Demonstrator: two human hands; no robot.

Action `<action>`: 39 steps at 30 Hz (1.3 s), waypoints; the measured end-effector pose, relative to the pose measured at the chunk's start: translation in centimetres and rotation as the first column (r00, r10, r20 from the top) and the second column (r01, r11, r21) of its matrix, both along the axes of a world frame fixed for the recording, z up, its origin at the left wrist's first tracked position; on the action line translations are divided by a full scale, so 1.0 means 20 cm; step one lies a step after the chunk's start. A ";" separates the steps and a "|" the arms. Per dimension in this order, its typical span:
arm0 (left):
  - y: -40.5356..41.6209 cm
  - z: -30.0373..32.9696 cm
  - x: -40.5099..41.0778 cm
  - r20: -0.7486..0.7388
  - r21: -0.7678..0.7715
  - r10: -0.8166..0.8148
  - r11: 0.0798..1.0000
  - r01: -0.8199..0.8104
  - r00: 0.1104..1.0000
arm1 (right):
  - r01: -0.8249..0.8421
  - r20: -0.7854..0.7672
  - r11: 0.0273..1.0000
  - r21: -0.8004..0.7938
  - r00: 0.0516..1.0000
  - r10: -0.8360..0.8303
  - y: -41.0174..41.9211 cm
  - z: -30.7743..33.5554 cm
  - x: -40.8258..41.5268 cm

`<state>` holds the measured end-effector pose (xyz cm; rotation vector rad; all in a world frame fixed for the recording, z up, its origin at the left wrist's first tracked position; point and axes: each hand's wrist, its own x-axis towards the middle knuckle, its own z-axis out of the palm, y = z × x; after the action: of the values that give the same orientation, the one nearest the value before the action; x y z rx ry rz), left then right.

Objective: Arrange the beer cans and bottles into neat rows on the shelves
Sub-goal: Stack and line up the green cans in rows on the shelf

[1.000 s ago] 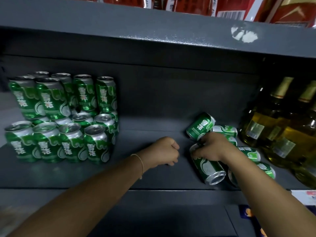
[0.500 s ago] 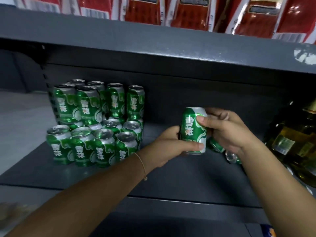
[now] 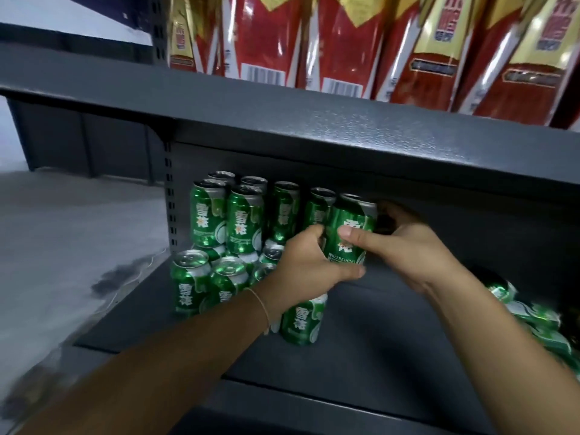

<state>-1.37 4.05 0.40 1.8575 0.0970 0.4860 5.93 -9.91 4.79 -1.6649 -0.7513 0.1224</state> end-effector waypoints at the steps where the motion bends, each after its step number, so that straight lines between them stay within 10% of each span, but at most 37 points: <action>1: 0.03 0.01 -0.02 0.005 0.040 0.018 0.999 -0.019 1.000 | 0.015 0.015 1.000 -0.010 1.000 -0.015 0.04 -0.01 0.00; 18: 0.54 -0.09 -0.18 -0.026 0.234 0.038 0.972 -0.031 0.999 | 0.213 0.068 0.976 -0.040 0.975 -0.210 0.56 -0.16 0.03; 39: 0.64 -0.15 -0.13 -0.090 0.109 -0.013 0.994 0.023 0.996 | 0.337 0.155 0.912 -0.232 0.939 -0.307 0.65 -0.16 -0.01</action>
<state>-3.95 16.81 -2.68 1.9869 0.1154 0.4031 5.74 3.01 1.52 -2.0358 -0.5504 -0.1171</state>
